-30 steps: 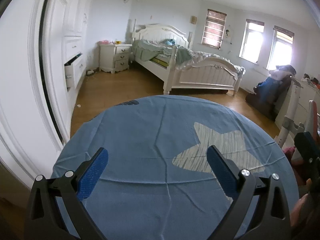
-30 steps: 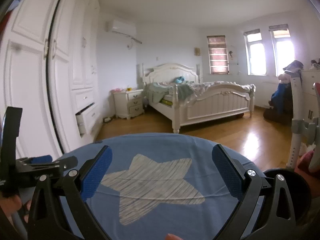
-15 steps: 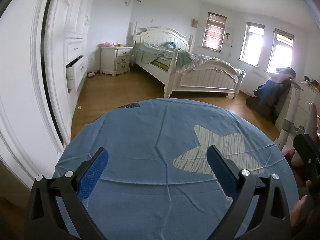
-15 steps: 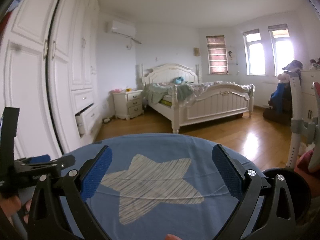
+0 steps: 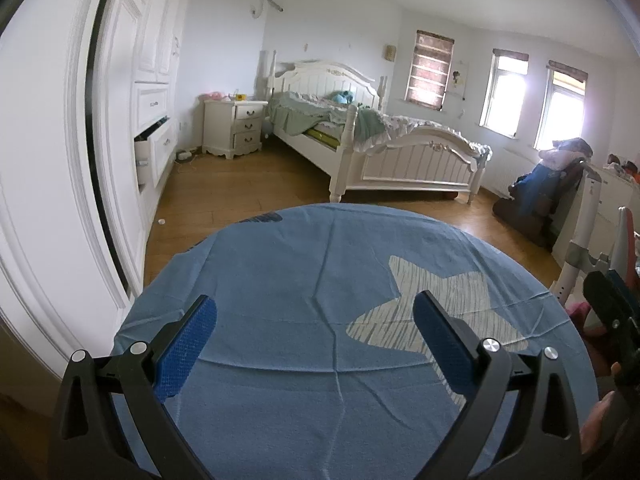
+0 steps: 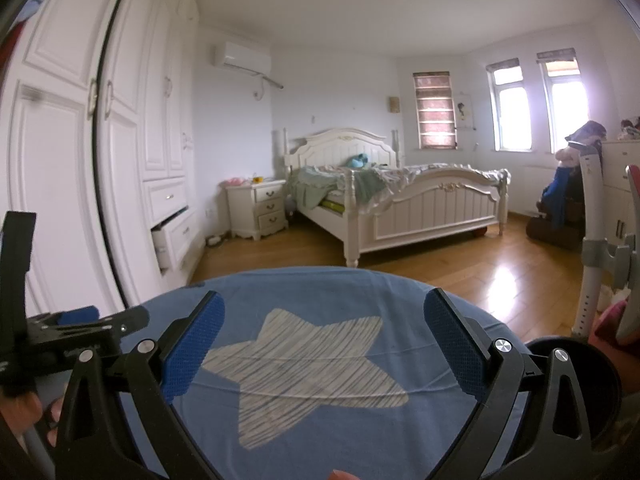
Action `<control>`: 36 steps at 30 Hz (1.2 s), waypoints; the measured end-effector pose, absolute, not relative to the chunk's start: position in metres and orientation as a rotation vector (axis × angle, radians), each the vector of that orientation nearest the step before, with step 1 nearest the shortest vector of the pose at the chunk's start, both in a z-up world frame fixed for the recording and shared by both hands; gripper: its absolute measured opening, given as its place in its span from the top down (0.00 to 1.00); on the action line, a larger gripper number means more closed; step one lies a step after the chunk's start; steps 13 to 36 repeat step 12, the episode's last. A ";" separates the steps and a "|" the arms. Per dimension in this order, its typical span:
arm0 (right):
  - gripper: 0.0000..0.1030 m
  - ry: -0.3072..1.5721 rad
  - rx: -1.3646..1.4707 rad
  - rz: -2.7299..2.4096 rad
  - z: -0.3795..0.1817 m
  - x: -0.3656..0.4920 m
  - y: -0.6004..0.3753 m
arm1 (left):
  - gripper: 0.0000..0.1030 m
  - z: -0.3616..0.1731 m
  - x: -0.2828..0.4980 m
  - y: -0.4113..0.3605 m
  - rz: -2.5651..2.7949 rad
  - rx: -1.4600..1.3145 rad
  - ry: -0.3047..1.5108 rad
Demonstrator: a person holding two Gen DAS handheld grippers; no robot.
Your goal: Collect trash
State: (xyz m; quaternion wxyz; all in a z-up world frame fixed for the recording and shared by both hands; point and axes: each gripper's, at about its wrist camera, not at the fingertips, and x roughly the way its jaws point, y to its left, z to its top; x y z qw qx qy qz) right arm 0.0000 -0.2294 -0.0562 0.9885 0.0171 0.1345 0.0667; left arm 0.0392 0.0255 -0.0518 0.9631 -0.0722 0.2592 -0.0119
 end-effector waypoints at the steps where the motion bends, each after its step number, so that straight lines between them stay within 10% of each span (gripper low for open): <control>1: 0.05 0.270 0.035 0.134 -0.056 0.000 -0.229 | 0.05 -0.051 0.038 0.025 -0.024 -0.145 0.517; 36: 0.05 0.269 0.034 0.134 -0.057 0.000 -0.230 | 0.05 -0.052 0.036 0.023 -0.020 -0.144 0.520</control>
